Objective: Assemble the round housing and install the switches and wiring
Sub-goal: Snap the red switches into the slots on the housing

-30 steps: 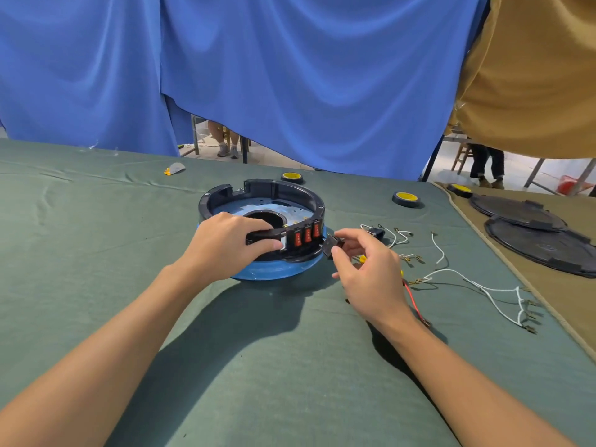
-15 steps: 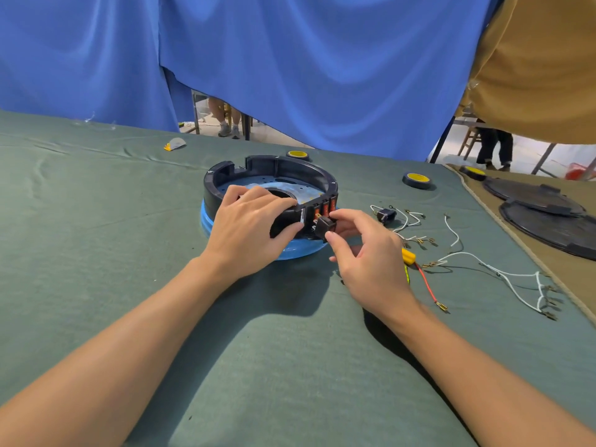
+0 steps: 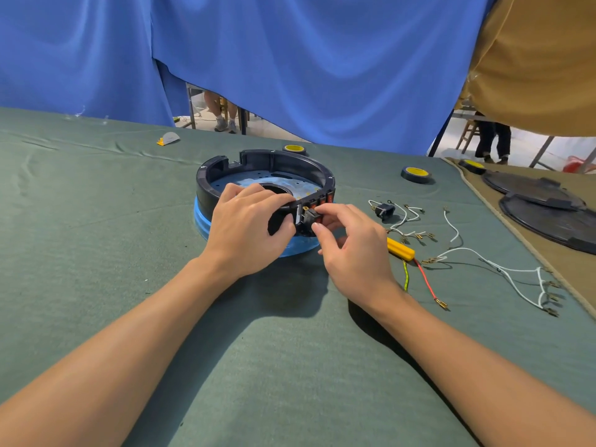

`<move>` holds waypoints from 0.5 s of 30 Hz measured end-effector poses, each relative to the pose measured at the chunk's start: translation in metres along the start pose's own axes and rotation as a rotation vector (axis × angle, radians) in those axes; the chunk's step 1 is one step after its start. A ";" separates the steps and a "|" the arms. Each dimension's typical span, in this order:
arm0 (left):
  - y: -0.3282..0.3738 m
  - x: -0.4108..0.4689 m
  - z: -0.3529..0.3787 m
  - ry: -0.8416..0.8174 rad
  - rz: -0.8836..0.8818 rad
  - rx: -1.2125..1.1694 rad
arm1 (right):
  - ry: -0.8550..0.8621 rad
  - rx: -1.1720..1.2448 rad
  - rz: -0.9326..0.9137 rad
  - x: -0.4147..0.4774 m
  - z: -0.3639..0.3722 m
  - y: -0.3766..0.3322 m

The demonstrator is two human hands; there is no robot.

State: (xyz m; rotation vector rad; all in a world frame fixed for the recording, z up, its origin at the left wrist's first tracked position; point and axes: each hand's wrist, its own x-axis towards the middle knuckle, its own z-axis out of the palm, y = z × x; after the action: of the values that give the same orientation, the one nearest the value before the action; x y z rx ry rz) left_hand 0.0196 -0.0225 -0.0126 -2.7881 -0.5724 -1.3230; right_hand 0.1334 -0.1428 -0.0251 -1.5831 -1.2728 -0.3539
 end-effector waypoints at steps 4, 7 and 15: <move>0.000 0.000 0.000 -0.001 -0.011 -0.008 | -0.032 0.011 0.006 0.003 -0.001 0.002; 0.000 0.001 0.000 -0.005 -0.013 -0.010 | -0.043 0.024 0.006 0.005 -0.001 0.001; 0.001 0.002 -0.002 -0.015 -0.038 -0.024 | -0.025 -0.029 -0.013 0.011 0.003 -0.004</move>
State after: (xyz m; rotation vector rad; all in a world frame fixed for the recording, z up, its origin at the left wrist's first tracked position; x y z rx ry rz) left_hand 0.0195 -0.0235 -0.0099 -2.8229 -0.6176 -1.3254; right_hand 0.1332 -0.1343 -0.0160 -1.6089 -1.3029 -0.3639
